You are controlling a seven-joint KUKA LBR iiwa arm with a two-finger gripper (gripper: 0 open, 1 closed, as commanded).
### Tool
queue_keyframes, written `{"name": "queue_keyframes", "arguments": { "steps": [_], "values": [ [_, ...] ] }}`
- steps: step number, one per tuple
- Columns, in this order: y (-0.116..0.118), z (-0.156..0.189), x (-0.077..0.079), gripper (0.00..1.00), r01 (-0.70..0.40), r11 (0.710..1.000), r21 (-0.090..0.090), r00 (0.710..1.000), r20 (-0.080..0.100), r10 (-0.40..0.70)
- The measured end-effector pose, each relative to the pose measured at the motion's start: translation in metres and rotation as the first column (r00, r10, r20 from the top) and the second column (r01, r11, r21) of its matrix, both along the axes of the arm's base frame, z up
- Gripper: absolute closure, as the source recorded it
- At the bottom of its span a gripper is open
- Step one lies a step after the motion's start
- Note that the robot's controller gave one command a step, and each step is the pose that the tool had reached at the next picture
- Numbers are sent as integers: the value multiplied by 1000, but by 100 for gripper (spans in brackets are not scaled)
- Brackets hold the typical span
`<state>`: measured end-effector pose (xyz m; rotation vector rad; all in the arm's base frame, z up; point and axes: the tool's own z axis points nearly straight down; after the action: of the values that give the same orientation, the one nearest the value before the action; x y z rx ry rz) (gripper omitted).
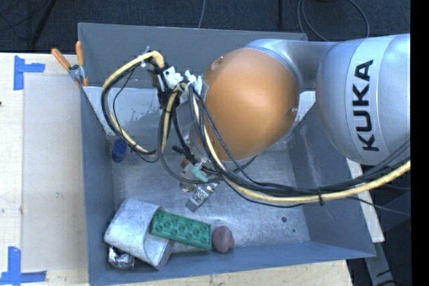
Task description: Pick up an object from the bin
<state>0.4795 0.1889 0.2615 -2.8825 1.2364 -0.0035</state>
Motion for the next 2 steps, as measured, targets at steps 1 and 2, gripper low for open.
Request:
{"name": "queue_keyframes", "arguments": {
  "steps": [1, 2],
  "values": [
    [-74, -106, 5, 100, 143, 990, -9, 990, -15, -143],
    [-61, -87, 28, 100, -24, 1000, -1, 1000, -6, 24]
  ]
}}
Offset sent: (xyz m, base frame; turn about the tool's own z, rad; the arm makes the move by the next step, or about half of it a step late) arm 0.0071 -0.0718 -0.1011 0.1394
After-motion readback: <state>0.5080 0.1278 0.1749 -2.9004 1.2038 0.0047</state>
